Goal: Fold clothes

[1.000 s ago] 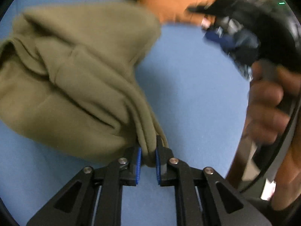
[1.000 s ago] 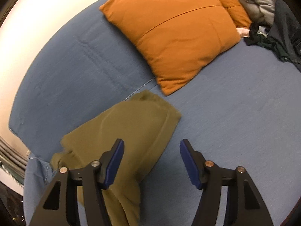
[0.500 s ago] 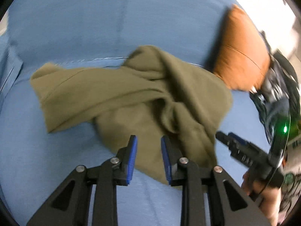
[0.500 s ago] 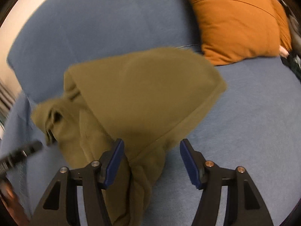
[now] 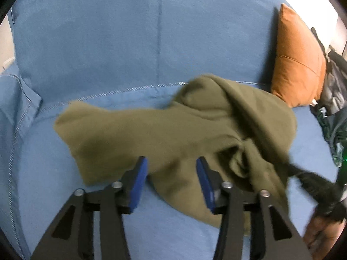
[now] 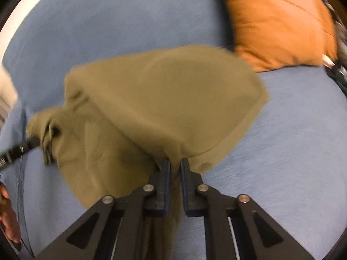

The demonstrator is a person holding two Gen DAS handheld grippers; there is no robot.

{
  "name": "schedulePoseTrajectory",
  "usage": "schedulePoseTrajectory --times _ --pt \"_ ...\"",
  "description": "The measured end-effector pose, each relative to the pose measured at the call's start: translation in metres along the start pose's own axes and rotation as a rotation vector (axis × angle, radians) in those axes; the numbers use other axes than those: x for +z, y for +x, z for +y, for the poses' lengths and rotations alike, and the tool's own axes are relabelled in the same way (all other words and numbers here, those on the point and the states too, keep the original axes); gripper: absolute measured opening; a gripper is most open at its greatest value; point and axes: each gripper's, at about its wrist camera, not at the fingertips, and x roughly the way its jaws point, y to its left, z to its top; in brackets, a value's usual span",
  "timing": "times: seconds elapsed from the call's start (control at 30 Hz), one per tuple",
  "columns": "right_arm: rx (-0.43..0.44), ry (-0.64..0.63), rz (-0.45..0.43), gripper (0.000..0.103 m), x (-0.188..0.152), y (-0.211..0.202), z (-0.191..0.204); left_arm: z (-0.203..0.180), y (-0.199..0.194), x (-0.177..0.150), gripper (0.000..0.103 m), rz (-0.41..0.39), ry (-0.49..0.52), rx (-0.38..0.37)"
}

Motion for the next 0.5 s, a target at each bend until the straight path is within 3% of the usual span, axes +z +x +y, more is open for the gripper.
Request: schedulePoseTrajectory --times 0.1,0.2,0.27,0.4,0.43,0.5 --pt "-0.032 0.152 -0.117 0.003 0.014 -0.029 -0.042 0.007 0.004 0.007 0.049 -0.003 -0.026 0.0" --pt "-0.239 0.343 -0.287 0.0 0.017 -0.068 -0.1 0.005 0.003 0.009 0.049 -0.015 -0.042 -0.009" --pt "-0.334 0.58 -0.37 0.0 0.007 -0.097 -0.166 0.003 0.002 0.01 0.049 -0.018 -0.043 -0.031" --pt "-0.3 0.756 -0.331 0.0 -0.011 -0.094 -0.221 -0.005 0.009 0.013 0.049 -0.017 -0.022 -0.048" --pt "-0.267 0.768 -0.32 0.0 -0.012 -0.088 -0.225 -0.006 0.011 0.014 0.049 -0.018 -0.017 -0.047" --pt "-0.183 0.674 -0.311 0.0 -0.004 -0.08 -0.202 -0.006 0.008 0.011 0.05 -0.027 -0.019 -0.044"
